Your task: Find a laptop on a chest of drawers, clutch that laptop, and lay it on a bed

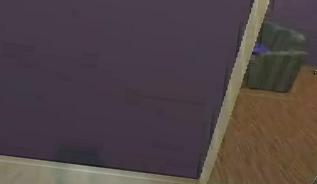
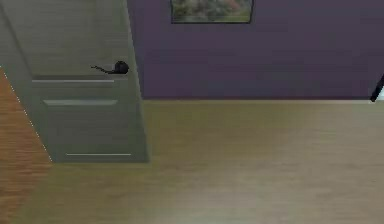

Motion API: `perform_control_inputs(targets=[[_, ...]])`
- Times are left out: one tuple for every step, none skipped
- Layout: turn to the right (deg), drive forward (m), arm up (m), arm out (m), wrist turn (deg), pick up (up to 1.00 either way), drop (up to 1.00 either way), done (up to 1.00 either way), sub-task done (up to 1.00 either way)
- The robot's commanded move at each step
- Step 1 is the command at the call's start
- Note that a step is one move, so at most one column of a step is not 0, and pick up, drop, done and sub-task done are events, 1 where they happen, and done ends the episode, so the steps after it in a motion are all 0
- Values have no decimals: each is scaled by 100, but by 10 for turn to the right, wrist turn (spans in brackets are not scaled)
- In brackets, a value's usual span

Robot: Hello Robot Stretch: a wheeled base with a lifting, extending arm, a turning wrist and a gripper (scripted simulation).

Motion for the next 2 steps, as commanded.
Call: perform_control_inputs(targets=[[450,0,0,0,0,0,0,0,0],[450,0,0,0,0,0,0,0,0]])
